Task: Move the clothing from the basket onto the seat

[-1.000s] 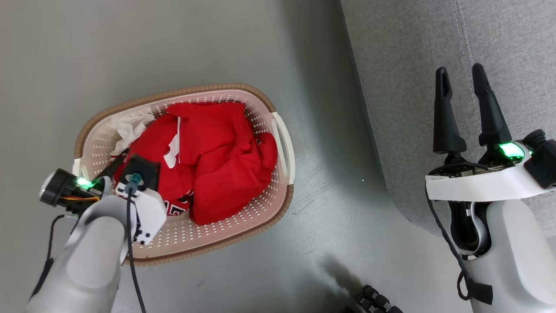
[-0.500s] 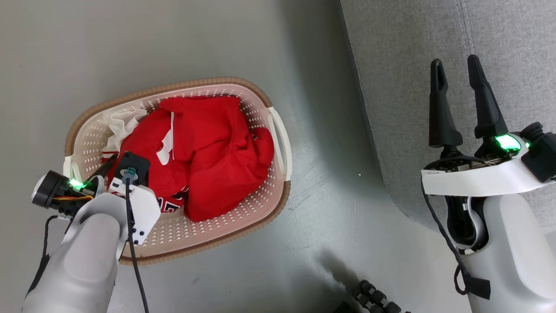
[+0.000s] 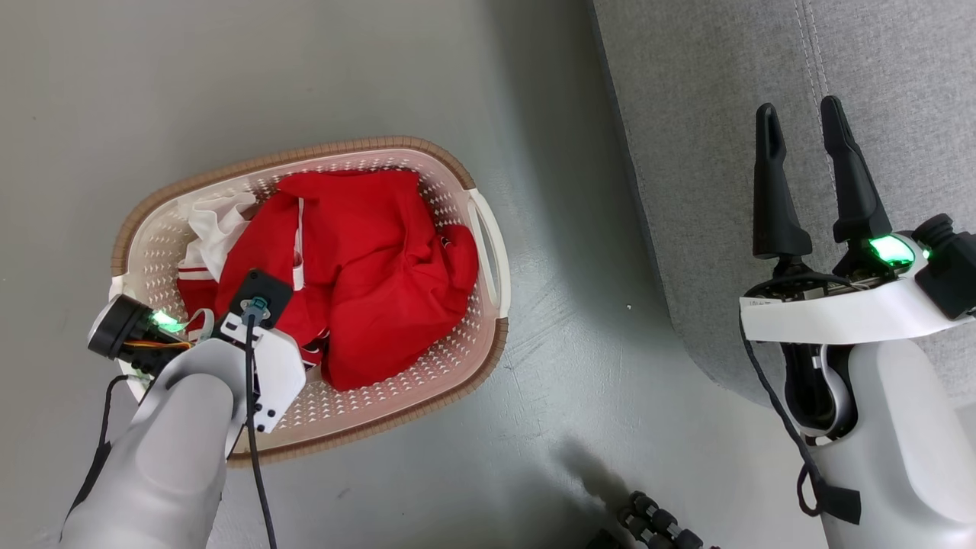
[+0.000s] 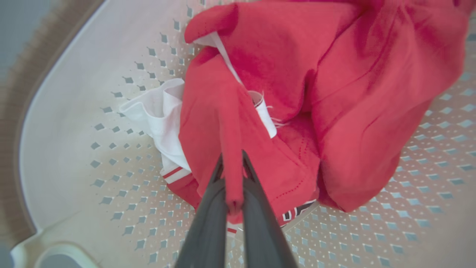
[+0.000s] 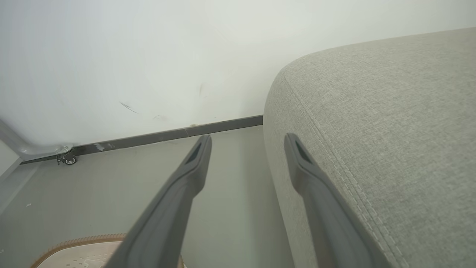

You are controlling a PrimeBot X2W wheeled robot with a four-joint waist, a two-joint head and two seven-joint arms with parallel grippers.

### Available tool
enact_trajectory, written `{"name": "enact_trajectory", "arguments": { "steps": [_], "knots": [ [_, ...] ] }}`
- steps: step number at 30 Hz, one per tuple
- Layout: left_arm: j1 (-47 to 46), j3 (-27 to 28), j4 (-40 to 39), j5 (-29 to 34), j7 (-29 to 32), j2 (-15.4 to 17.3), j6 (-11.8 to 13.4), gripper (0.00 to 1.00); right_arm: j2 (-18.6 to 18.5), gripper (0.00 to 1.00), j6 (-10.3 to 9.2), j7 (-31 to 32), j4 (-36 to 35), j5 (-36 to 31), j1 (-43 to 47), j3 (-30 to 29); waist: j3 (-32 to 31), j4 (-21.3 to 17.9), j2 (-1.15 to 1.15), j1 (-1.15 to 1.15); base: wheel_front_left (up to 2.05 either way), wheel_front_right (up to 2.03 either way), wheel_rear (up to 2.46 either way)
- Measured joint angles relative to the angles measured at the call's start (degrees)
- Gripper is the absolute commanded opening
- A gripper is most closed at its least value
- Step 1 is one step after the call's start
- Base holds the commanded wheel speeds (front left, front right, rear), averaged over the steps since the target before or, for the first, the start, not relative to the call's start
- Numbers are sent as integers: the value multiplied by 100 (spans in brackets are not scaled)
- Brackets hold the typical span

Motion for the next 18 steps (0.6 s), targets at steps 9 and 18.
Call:
{"name": "enact_trajectory", "arguments": {
  "steps": [9,18],
  "knots": [
    [-54,29,-66,-10,-382,14,51,0,0,100,0,0,11,47,-82,-1,-94,45,0,0,0,0,0],
    [37,108,-191,-135,-857,-64,125,0,-1,100,0,0,65,15,-81,-19,-274,128,0,0,0,0,0]
  ]
}}
